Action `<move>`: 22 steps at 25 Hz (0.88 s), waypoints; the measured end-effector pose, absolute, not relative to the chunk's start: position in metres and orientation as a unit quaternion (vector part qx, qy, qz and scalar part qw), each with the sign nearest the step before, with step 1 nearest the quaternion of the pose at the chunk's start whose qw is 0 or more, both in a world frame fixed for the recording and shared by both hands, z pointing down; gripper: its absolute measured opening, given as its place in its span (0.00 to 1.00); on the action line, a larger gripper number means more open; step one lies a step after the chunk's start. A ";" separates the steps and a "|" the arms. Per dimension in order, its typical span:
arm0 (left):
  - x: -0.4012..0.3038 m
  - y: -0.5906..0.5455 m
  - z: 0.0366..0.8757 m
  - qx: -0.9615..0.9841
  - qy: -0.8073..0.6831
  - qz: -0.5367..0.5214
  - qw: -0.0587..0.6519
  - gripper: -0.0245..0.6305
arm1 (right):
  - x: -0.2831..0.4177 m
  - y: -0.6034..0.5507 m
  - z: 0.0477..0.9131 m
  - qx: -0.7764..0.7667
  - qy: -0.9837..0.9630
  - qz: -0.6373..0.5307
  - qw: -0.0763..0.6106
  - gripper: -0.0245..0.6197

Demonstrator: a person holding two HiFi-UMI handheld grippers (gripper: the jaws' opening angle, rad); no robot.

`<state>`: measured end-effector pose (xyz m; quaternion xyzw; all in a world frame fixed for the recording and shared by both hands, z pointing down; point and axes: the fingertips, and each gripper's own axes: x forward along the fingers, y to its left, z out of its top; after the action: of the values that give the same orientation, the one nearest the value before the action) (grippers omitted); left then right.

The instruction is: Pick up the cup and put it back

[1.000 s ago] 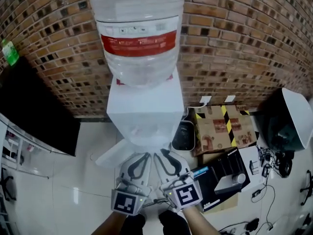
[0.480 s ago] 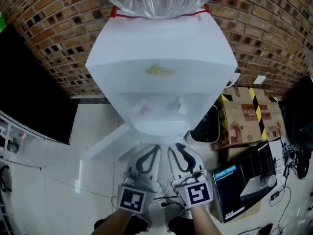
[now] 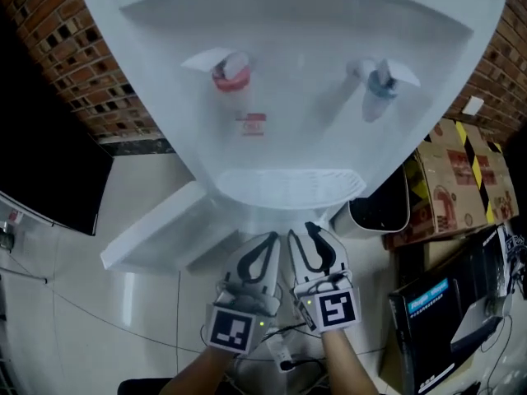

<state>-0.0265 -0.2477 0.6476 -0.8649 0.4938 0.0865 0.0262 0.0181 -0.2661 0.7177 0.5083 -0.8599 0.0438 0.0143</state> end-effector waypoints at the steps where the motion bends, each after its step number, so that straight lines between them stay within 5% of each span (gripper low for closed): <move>1: -0.026 -0.250 0.660 -0.865 0.493 0.088 0.026 0.04 | 0.017 -0.272 0.729 0.511 -0.858 0.044 0.010 0.24; 11: -0.028 -0.271 0.739 -0.863 0.495 0.090 0.039 0.04 | 0.005 -0.313 0.812 0.529 -0.848 0.004 0.007 0.32; 18: -0.037 -0.272 0.763 -0.858 0.504 0.100 0.013 0.04 | 0.003 -0.364 0.874 0.560 -0.828 0.020 0.012 0.60; 22: -0.042 -0.266 0.769 -0.860 0.503 0.088 0.011 0.04 | -0.001 -0.393 0.903 0.567 -0.822 0.037 0.022 0.67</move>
<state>-0.0424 -0.2661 0.7692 -0.8598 0.5029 0.0876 0.0114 -0.0005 -0.3933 0.9030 0.5673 -0.8224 0.0368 0.0219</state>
